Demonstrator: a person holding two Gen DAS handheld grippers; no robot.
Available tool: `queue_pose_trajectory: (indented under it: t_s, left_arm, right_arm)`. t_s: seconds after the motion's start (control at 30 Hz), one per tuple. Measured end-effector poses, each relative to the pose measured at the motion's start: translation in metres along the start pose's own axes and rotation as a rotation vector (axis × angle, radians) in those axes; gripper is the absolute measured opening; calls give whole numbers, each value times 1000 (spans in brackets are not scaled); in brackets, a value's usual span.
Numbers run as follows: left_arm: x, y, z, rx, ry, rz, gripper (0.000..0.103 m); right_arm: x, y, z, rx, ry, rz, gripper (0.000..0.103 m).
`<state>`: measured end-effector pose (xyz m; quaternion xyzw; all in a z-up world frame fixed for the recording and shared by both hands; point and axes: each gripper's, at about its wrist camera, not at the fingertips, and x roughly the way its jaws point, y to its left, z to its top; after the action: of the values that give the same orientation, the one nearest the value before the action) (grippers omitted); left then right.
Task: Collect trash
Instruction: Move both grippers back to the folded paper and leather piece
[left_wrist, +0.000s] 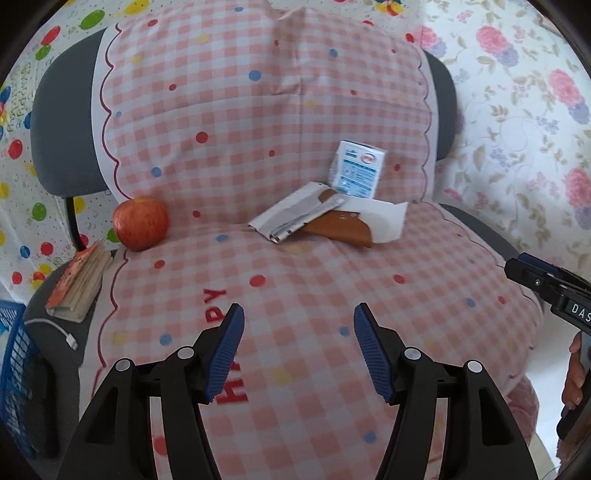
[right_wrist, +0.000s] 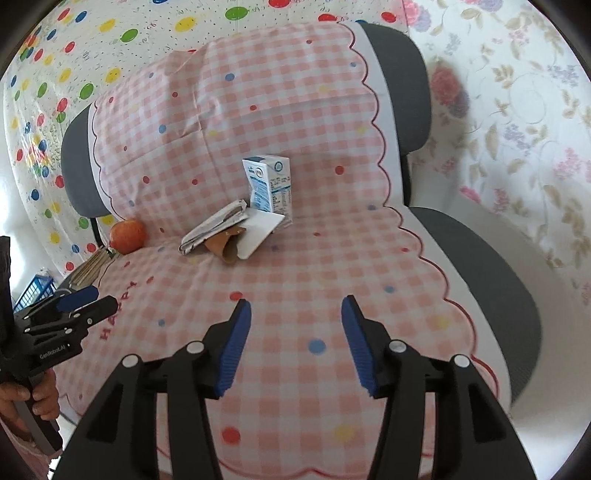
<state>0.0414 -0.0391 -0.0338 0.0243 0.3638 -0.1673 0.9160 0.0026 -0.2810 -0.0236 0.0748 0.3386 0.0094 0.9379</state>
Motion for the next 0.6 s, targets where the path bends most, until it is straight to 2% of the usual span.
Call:
queue_pose_trajectory:
  t_s: [0.17, 0.27, 0.33, 0.47, 0.53, 0.6]
  left_arm:
    - [32, 11, 23, -4, 43, 17, 63]
    - [52, 14, 38, 0, 65, 23, 63]
    - [63, 11, 48, 18, 73, 33, 63]
    - [90, 3, 66, 79, 88, 50, 63]
    - [104, 2, 71, 116, 106, 87, 63]
    - [122, 2, 73, 172, 161, 133, 63]
  right_arm:
    - [15, 0, 17, 15, -15, 35, 50]
    - [24, 1, 27, 12, -15, 43, 44]
    - [32, 0, 34, 15, -10, 43, 43]
    - [49, 1, 46, 23, 5, 47, 43]
    - [56, 0, 52, 27, 11, 54, 43]
    - [61, 0, 55, 28, 15, 57, 43]
